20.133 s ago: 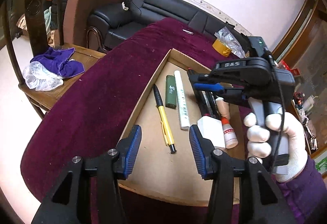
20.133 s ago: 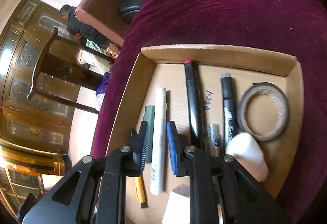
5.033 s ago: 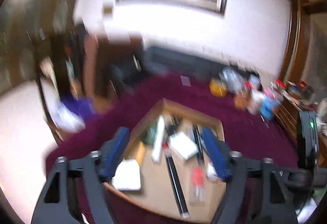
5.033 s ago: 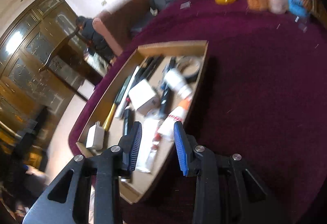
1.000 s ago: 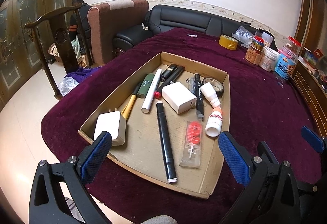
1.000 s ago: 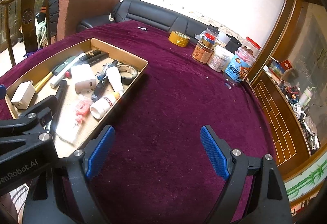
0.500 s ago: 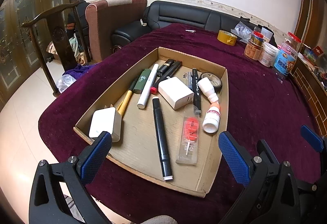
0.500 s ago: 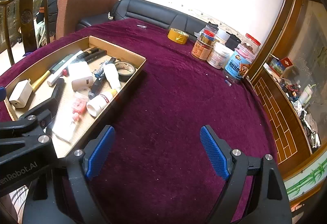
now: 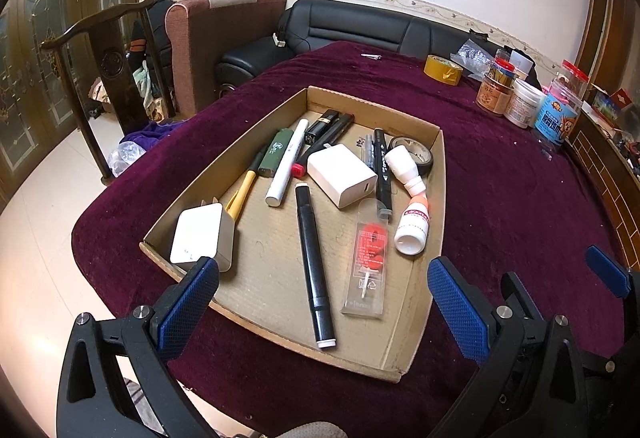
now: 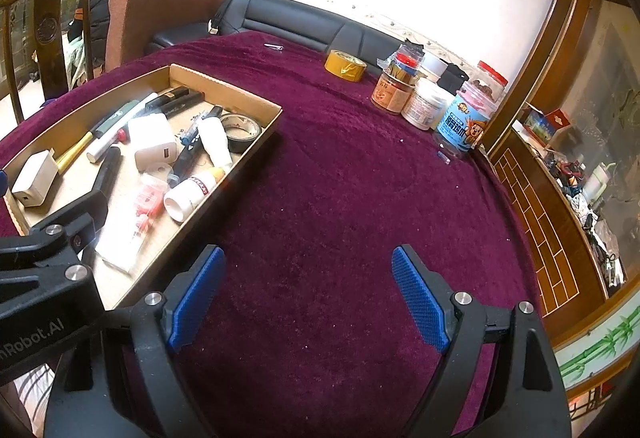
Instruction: Organize rigid objects
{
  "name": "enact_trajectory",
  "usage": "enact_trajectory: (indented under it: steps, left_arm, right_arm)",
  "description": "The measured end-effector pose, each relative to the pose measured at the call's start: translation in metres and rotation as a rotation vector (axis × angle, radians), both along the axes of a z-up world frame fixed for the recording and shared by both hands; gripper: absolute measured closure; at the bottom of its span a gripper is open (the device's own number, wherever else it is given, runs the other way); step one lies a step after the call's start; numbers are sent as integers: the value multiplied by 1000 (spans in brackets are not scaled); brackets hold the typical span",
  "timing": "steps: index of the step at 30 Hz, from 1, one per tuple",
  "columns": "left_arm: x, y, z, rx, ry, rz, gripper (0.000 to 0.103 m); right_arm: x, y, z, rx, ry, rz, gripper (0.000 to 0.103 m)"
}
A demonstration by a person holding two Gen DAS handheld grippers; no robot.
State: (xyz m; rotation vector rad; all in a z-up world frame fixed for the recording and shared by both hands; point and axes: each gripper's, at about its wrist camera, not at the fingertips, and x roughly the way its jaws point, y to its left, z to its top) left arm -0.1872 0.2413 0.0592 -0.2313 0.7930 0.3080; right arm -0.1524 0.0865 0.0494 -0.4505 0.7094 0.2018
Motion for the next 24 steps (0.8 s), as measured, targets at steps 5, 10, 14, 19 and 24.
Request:
enact_trajectory:
  steps: [5,10,14,19,24]
  left_arm:
    - [-1,0,0,-1,0,1,1]
    - [-1,1,-2,-6,4,1,1]
    - [0,3,-4,-11,14,7,1]
    - [-1,3,-6,-16,24,11,1]
    - [-2,2,-7,-18,25,3,1]
  right_arm:
    - [-2,2,1,-5,-3,0,17]
    - [-2,3,1,-7,-2,1,17]
    - [-3,4,0,-7,-2,1,17]
    - [-4,5,-2,-10,6,2,17]
    - [-3,4,-3,-8,9,2,17]
